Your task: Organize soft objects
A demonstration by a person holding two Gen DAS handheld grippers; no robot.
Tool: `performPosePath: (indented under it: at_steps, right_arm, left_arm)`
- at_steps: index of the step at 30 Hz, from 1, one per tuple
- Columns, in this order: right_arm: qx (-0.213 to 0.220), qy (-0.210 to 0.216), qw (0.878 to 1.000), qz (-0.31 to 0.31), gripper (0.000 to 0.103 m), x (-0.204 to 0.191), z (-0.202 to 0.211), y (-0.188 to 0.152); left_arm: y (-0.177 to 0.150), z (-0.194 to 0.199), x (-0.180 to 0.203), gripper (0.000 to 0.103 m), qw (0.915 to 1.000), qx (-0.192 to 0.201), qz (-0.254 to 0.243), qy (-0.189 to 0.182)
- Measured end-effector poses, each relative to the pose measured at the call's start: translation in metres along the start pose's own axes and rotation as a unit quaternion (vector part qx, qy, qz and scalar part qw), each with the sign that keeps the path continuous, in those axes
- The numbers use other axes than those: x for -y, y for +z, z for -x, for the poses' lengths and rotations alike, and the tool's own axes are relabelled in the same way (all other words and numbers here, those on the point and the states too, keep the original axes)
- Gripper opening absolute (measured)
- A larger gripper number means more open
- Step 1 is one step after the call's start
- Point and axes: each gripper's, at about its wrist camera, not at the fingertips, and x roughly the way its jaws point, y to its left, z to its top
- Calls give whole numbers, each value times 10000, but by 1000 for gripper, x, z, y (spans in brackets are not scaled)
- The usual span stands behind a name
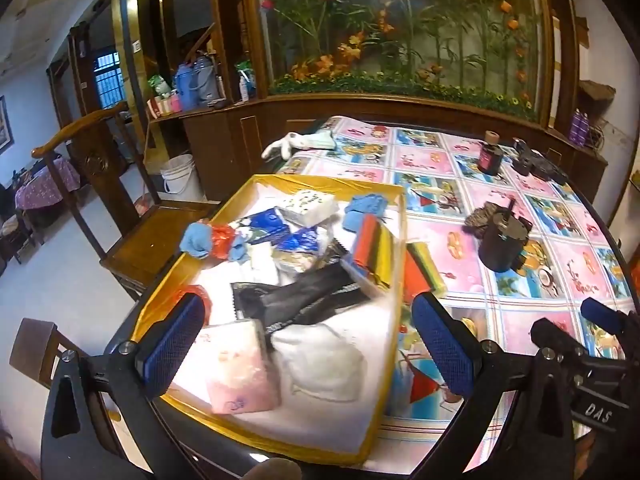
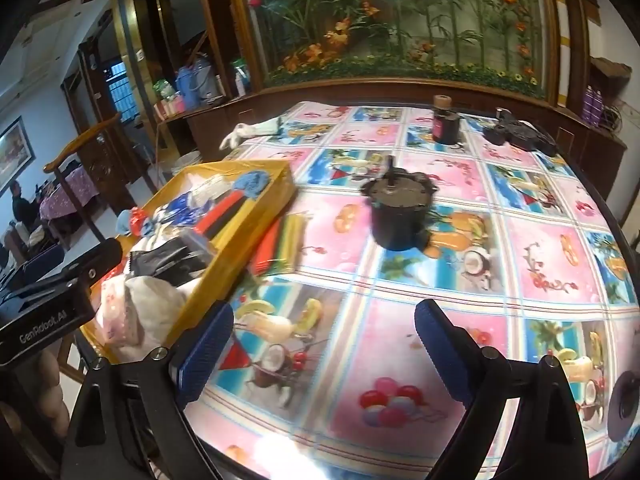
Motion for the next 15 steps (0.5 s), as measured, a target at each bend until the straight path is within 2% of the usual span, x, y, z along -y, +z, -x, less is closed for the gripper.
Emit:
performPosePath:
  at_steps: [11, 15]
  right_arm:
    - [-180, -580, 9976, -334, 94, 66, 3, -2]
    - [-232, -733, 9961, -425, 95, 84, 0, -3]
  left_arm:
    - [-2, 4, 56, 103, 9981, -144, -518, -292]
    - [-4, -5, 75, 103, 9965, -345, -605, -454]
